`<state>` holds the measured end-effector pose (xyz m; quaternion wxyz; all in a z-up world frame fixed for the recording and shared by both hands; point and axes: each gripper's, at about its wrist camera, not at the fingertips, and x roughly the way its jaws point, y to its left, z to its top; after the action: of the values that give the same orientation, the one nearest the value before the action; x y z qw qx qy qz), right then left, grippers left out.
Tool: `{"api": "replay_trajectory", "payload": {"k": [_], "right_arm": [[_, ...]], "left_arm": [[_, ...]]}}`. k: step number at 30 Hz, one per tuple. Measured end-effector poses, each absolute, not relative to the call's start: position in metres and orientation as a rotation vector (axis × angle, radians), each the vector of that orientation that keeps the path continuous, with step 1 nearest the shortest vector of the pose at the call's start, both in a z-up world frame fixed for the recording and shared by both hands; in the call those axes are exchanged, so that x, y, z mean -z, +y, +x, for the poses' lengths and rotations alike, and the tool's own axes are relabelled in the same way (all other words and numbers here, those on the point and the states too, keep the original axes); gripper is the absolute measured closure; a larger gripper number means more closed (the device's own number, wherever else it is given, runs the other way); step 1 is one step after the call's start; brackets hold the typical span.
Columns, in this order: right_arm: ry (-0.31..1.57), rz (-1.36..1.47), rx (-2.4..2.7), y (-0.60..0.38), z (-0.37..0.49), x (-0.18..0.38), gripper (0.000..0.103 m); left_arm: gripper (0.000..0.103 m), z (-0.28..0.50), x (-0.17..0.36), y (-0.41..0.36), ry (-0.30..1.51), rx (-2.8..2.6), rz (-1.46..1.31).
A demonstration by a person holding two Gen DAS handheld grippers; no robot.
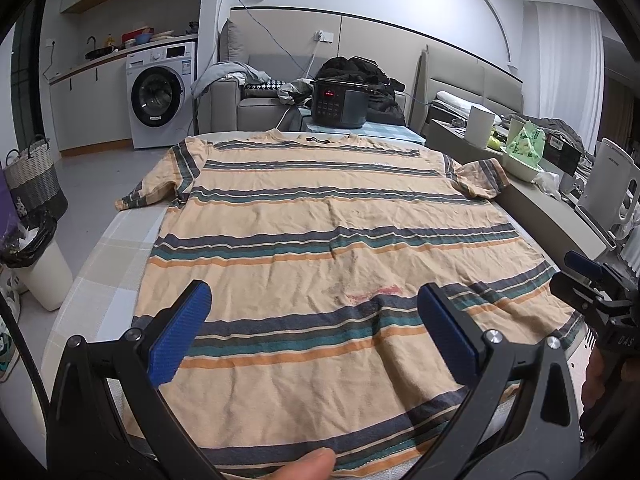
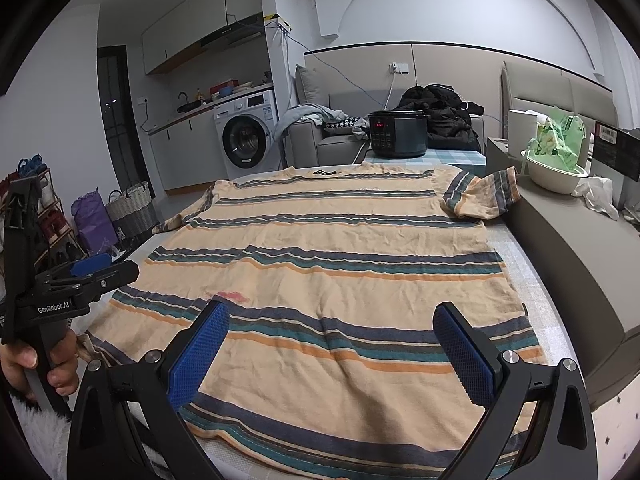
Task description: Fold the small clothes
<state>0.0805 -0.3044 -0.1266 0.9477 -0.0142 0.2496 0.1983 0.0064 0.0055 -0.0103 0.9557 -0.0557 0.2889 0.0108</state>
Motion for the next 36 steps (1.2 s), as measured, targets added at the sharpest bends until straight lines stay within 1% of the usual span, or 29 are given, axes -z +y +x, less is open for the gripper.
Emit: {"api": "replay_trajectory", "payload": {"k": [36], "right_arm": [[0.501,-0.032,-0.395,-0.3017,0.0800,0.1268,0.000]], "left_arm": [[0.001,0.0066,0.0110,0.0063,0.586,-0.019,-0.112]]}}
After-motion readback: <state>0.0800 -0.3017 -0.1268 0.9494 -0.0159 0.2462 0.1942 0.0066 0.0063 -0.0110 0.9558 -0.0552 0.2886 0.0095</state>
